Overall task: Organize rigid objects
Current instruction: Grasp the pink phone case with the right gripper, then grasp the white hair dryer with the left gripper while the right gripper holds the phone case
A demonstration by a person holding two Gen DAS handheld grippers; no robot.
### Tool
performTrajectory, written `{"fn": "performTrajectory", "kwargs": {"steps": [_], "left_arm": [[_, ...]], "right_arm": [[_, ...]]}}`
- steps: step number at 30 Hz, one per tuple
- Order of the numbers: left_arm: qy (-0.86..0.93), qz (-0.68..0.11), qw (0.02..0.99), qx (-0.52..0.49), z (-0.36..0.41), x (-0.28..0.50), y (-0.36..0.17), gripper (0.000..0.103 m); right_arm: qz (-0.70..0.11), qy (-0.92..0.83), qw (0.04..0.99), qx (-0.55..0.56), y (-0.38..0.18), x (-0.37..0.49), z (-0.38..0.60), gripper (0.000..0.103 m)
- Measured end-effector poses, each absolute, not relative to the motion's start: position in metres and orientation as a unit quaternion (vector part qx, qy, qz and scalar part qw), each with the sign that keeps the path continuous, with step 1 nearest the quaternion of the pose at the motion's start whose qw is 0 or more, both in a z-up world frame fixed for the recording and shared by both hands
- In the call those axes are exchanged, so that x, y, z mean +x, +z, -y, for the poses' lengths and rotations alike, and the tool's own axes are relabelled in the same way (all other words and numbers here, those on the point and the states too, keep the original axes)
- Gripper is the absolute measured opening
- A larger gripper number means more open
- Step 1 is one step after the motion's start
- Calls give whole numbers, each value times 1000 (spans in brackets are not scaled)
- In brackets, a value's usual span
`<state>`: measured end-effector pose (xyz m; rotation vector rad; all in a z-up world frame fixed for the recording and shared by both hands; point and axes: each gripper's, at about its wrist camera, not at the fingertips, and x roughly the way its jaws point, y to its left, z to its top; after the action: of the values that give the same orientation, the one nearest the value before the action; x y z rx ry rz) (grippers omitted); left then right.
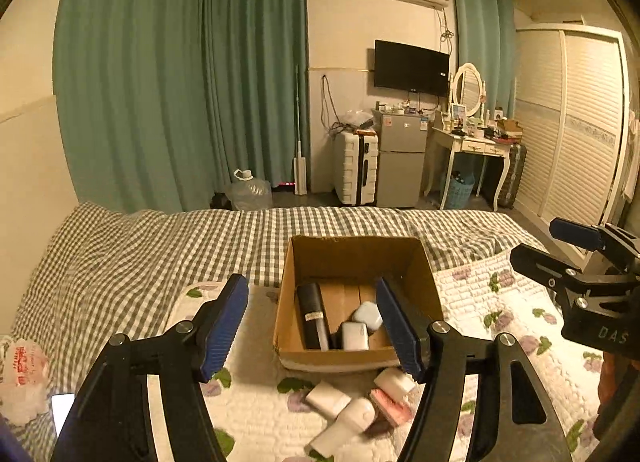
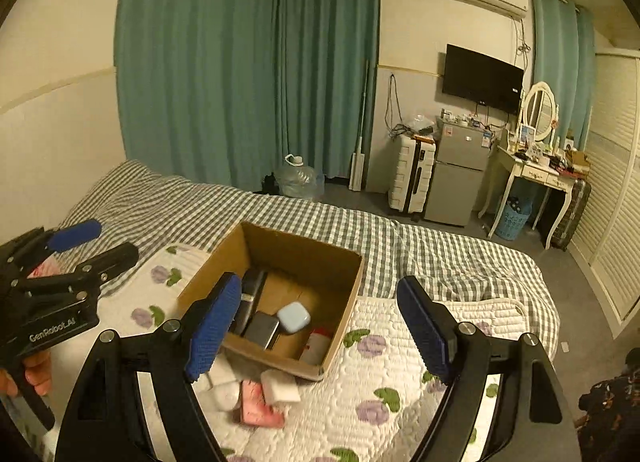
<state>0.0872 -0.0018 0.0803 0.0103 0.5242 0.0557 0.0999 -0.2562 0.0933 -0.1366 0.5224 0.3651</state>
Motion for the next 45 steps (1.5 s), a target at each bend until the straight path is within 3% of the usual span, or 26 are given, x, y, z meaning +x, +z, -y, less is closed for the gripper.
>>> {"fn": "performTrajectory", "kwargs": {"steps": [4,15,20,22,26,36,39,45], "left_arm": [[23,-284,959,-2,0,79,51,69],[41,-348,936,13,0,77,-87,69],[63,-369,927,31,-3,83,-108,69],[66,-370,926,23,-7,85,-108,69],[59,-376,925,-5,-14,86,-108,69],[33,-389,921,1,-4,87,-117,69],[27,-390,920,10,2,84,-120,69],[-13,-394,919,22,20,82,-125,69]], "right_arm": [[-269,186,942,-80,65,84,245,80],[-334,215,907,-138,-76,86,216,78],[-366,255,881,-159,-115,87,196,65],[-381,268,870,-163,-125,92,189,45],[-394,272,861,-174,-137,95,178,24],[-384,252,871,-174,-140,104,175,19],[-379,250,881,-136,-124,102,193,10],[-367,256,892,-63,-97,93,228,9]]}}
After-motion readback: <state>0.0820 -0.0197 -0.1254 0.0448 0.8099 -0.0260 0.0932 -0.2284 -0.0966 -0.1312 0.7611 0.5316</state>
